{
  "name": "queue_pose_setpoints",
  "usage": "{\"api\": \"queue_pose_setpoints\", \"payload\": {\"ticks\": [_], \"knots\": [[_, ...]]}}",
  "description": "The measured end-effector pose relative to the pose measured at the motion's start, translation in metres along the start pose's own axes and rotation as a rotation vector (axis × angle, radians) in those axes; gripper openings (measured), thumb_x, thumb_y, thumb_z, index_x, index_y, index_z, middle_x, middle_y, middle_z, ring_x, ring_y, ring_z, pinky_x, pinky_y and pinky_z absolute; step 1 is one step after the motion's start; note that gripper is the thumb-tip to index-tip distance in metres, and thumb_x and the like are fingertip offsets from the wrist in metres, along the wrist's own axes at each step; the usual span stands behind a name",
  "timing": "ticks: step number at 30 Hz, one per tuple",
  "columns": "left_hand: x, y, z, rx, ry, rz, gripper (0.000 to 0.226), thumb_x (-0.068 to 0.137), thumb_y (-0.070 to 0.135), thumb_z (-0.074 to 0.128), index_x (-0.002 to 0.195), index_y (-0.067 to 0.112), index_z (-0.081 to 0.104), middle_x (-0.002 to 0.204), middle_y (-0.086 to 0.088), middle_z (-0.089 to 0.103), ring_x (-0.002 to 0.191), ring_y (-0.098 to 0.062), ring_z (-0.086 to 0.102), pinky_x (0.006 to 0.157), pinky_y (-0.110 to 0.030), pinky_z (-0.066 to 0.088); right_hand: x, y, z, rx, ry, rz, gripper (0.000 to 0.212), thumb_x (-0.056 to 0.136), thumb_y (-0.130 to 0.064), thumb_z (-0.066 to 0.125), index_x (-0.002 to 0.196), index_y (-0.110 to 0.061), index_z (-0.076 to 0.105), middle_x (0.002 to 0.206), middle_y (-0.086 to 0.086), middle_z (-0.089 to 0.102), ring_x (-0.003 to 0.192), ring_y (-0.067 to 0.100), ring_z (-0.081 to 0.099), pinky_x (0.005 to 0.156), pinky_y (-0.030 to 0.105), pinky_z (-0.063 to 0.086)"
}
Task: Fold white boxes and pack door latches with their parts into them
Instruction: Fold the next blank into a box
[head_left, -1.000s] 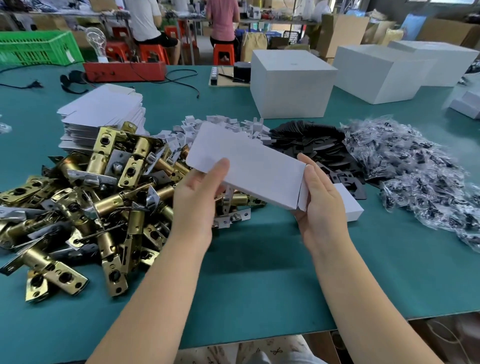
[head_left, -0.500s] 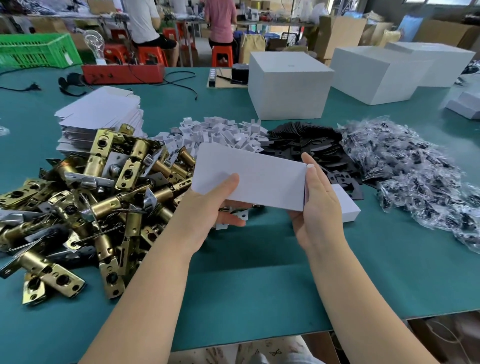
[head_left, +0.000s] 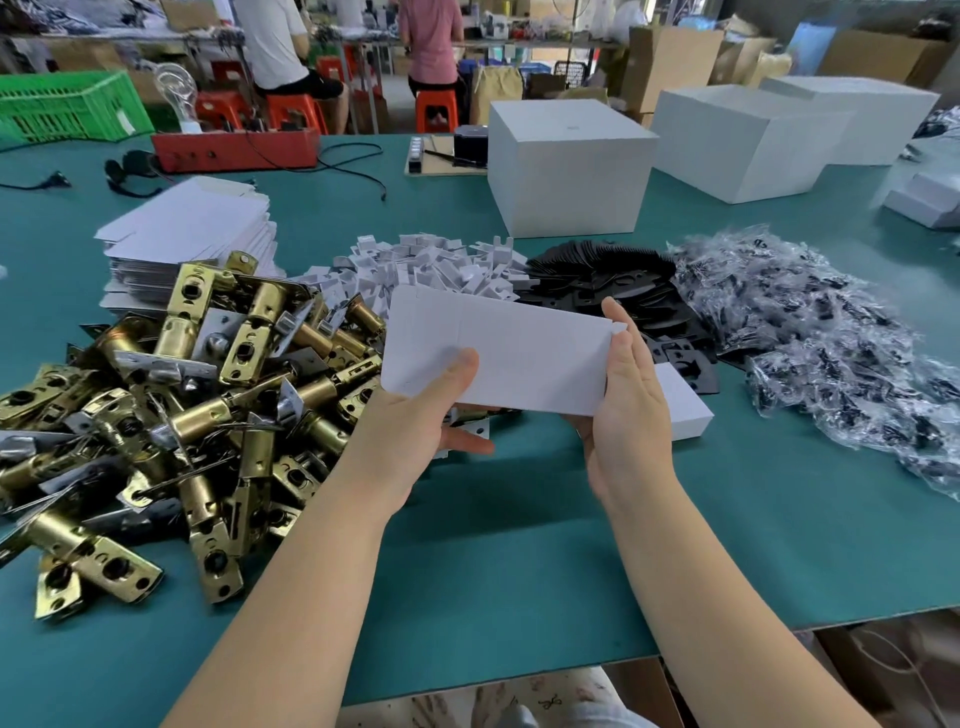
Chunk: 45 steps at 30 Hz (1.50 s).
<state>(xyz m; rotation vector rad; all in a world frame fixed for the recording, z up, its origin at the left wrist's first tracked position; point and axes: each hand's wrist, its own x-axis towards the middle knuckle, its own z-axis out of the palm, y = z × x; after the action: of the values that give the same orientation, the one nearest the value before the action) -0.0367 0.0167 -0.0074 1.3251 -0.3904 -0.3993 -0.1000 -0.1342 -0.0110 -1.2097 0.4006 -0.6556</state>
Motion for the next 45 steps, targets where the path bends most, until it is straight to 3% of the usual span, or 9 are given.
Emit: {"api": "queue_pose_setpoints", "payload": {"ticks": [5, 9, 17, 22, 29, 35, 38, 40, 45], "knots": [[0.002, -0.002, -0.004, 0.072, 0.017, 0.025, 0.032, 0.066, 0.06, 0.073, 0.097, 0.057, 0.069, 0.104, 0.019, 0.071, 0.077, -0.021, 0.075, 0.087, -0.062, 0.051, 0.001, -0.001, 0.0, -0.054, -0.021, -0.016, 0.031, 0.101, -0.046, 0.033, 0.105, -0.064, 0.058, 0.116, -0.014, 0.062, 0.1, 0.006, 0.061, 0.07, 0.026, 0.056], [-0.002, 0.0, 0.001, 0.097, 0.021, 0.019, 0.034, 0.064, 0.064, 0.072, 0.097, 0.058, 0.068, 0.111, 0.018, 0.07, 0.079, -0.02, 0.075, 0.092, -0.069, 0.045, 0.001, -0.002, -0.002, -0.047, -0.019, -0.024, 0.029, 0.101, -0.044, 0.037, 0.106, -0.061, 0.061, 0.118, -0.009, 0.063, 0.098, 0.006, 0.06, 0.068, 0.021, 0.053], [-0.001, 0.002, 0.003, 0.012, 0.033, 0.009, 0.018, 0.073, 0.05, 0.07, 0.09, 0.057, 0.071, 0.106, 0.016, 0.073, 0.078, -0.025, 0.074, 0.063, -0.042, 0.06, -0.003, -0.002, -0.001, -0.001, -0.053, -0.085, 0.029, 0.096, -0.041, 0.042, 0.101, -0.059, 0.065, 0.128, -0.01, 0.061, 0.112, 0.009, 0.058, 0.104, 0.042, 0.045], [-0.005, 0.003, 0.004, 0.122, 0.025, 0.003, 0.028, 0.062, 0.064, 0.069, 0.09, 0.058, 0.07, 0.102, 0.015, 0.073, 0.072, -0.025, 0.074, 0.086, -0.058, 0.054, -0.001, 0.0, -0.003, -0.075, -0.046, -0.022, 0.028, 0.087, -0.051, 0.041, 0.099, -0.061, 0.064, 0.121, -0.015, 0.063, 0.112, 0.007, 0.058, 0.101, 0.037, 0.047], [-0.01, 0.006, 0.005, 0.151, 0.016, 0.028, 0.023, 0.072, 0.06, 0.072, 0.093, 0.062, 0.065, 0.1, 0.029, 0.07, 0.057, -0.02, 0.071, 0.066, -0.024, 0.057, 0.003, 0.0, -0.005, -0.133, -0.214, 0.004, 0.037, 0.079, -0.051, 0.056, 0.106, -0.075, 0.046, 0.136, -0.023, 0.051, 0.125, 0.001, 0.048, 0.112, 0.039, 0.036], [-0.012, 0.01, 0.008, 0.119, 0.071, 0.001, 0.011, 0.074, 0.054, 0.073, 0.083, 0.058, 0.07, 0.095, 0.022, 0.072, 0.057, -0.02, 0.071, 0.06, -0.02, 0.056, 0.011, 0.004, -0.009, -0.002, -0.223, 0.049, 0.032, 0.096, -0.035, 0.047, 0.118, -0.059, 0.047, 0.115, -0.029, 0.062, 0.103, -0.001, 0.061, 0.083, 0.032, 0.056], [-0.009, 0.011, 0.006, 0.101, 0.068, 0.02, 0.012, 0.07, 0.047, 0.07, 0.079, 0.056, 0.072, 0.086, 0.015, 0.072, 0.069, -0.022, 0.073, 0.069, -0.041, 0.061, 0.012, 0.003, -0.009, 0.057, -0.227, 0.122, 0.031, 0.1, -0.023, 0.042, 0.122, -0.041, 0.053, 0.122, -0.011, 0.064, 0.106, 0.011, 0.063, 0.074, 0.033, 0.057], [-0.009, 0.015, 0.004, 0.057, -0.005, 0.105, 0.018, 0.072, 0.047, 0.071, 0.09, 0.051, 0.073, 0.093, 0.018, 0.073, 0.083, -0.015, 0.072, 0.061, -0.035, 0.061, 0.011, 0.001, -0.008, 0.067, -0.191, 0.154, 0.03, 0.096, -0.022, 0.044, 0.123, -0.024, 0.058, 0.115, 0.001, 0.067, 0.092, 0.013, 0.068, 0.064, 0.032, 0.057], [-0.009, 0.013, -0.004, 0.048, -0.238, 0.253, 0.104, 0.063, 0.048, 0.085, 0.147, 0.029, 0.027, 0.134, 0.015, 0.058, 0.121, -0.006, 0.058, 0.082, -0.027, 0.057, 0.01, -0.005, -0.014, 0.063, -0.052, 0.311, 0.014, 0.094, -0.02, 0.049, 0.086, -0.011, 0.057, 0.057, -0.003, 0.057, 0.039, 0.009, 0.048, 0.032, 0.017, 0.029]]}}
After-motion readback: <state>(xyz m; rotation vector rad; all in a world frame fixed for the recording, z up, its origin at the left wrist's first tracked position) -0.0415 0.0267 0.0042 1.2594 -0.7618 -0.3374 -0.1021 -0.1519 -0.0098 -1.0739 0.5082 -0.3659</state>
